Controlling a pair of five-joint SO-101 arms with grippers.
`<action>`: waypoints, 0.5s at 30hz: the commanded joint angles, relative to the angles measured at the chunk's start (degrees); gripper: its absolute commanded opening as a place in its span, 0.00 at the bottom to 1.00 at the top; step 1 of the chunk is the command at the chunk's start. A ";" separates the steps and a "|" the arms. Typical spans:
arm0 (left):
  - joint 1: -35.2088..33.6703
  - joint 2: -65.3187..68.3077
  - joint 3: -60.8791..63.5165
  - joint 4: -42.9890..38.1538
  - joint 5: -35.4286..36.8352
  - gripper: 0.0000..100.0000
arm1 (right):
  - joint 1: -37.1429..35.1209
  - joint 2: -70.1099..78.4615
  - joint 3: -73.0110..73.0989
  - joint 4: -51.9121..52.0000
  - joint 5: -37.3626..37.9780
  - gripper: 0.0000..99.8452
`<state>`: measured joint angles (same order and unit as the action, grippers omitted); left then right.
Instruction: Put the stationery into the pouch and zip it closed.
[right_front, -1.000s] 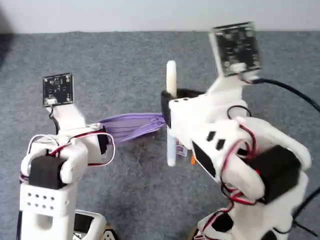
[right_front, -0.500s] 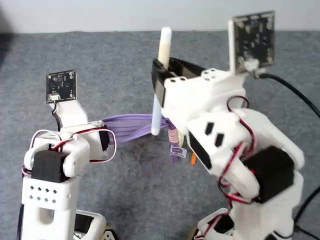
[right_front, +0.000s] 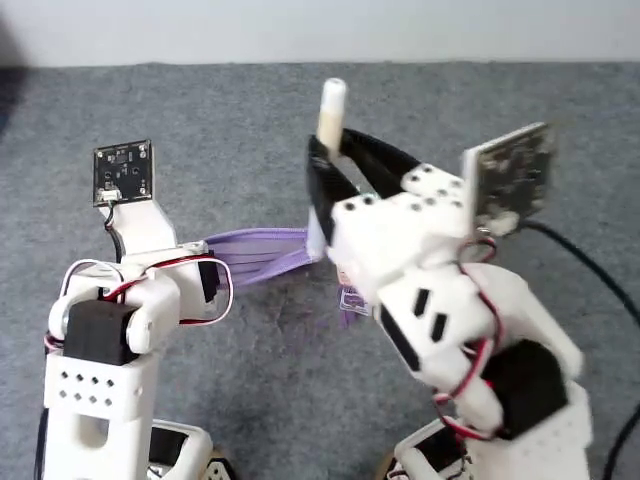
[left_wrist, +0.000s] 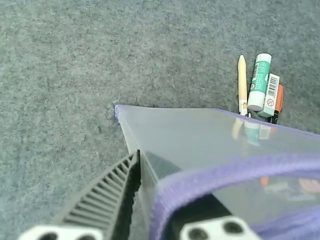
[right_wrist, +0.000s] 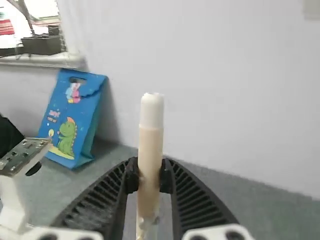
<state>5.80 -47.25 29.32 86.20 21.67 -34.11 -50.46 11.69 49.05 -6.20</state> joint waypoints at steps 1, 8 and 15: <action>0.53 1.85 0.84 -1.14 0.62 0.01 | -5.23 -0.92 3.78 -10.42 6.33 0.01; 0.53 1.41 1.36 -1.23 0.62 0.01 | -11.65 -1.19 13.98 -19.12 9.49 0.01; 0.53 1.41 1.19 -1.23 0.62 0.01 | -11.82 -2.51 18.37 -20.35 9.49 0.01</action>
<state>5.80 -47.16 30.29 86.20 21.67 -45.36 -50.46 29.89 29.71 2.59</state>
